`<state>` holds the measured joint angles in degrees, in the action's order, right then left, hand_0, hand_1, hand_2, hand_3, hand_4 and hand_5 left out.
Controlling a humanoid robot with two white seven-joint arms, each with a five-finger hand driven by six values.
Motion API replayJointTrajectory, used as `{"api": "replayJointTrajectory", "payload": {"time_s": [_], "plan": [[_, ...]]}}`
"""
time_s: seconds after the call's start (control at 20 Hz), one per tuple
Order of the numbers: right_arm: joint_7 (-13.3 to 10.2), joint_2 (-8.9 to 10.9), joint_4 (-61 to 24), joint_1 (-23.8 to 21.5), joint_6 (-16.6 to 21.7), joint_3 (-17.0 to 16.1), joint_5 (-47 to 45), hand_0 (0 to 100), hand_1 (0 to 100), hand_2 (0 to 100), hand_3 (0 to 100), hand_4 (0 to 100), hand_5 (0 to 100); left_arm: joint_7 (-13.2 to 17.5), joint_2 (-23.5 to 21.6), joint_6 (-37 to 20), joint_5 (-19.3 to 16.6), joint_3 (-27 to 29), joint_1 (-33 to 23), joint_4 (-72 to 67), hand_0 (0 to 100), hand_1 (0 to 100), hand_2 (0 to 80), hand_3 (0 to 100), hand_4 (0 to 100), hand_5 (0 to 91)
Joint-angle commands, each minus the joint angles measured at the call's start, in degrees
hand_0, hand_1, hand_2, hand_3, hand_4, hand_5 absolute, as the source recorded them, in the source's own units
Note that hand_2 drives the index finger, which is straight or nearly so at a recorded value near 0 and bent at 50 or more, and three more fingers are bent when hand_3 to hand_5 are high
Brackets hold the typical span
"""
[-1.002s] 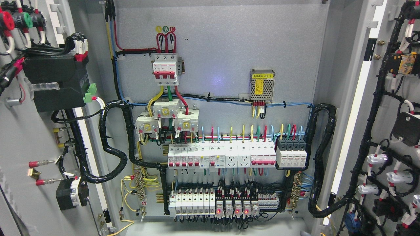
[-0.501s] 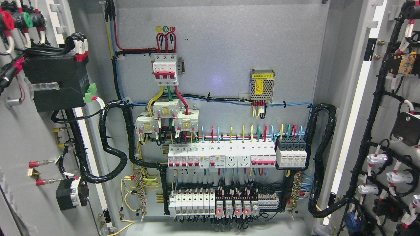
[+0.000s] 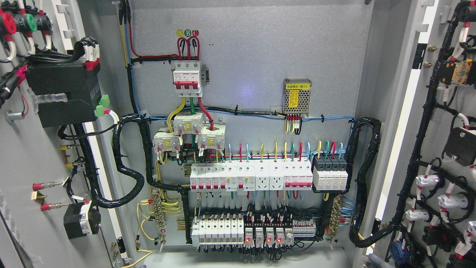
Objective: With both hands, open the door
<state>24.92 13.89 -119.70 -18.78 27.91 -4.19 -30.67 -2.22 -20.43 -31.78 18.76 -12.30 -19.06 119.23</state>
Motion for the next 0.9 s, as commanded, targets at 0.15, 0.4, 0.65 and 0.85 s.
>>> {"api": "replayJointTrajectory", "payload": {"time_s": [0.15, 0.4, 0.65, 0.85], "plan": [[0.12, -0.35, 0.0, -0.29, 1.36, -2.92, 0.08, 19, 0, 0, 0, 0, 0, 0.02, -0.4, 0.13, 1.98, 4.21, -0.36, -0.13, 0, 0, 0.0, 0, 0, 0.0], [0.12, -0.26, 0.17, -0.73, 1.19, -4.51, 0.17, 19, 0, 0, 0, 0, 0, 0.02, -0.58, 0.13, 3.38, 5.79, -0.54, -0.22, 0, 0, 0.0, 0, 0, 0.0], [0.04, -0.44, 0.52, -0.82, 1.1, -6.35, 0.08, 19, 0, 0, 0, 0, 0, 0.02, -1.45, 0.22, 6.37, 8.52, -1.68, -0.31, 0, 0, 0.0, 0, 0, 0.0], [-1.1, -0.44, 1.58, -0.73, 1.01, -7.58, 0.08, 19, 0, 0, 0, 0, 0, 0.02, -1.98, 0.31, 8.04, 9.84, -2.21, -0.4, 0, 0, 0.0, 0, 0, 0.0]]}}
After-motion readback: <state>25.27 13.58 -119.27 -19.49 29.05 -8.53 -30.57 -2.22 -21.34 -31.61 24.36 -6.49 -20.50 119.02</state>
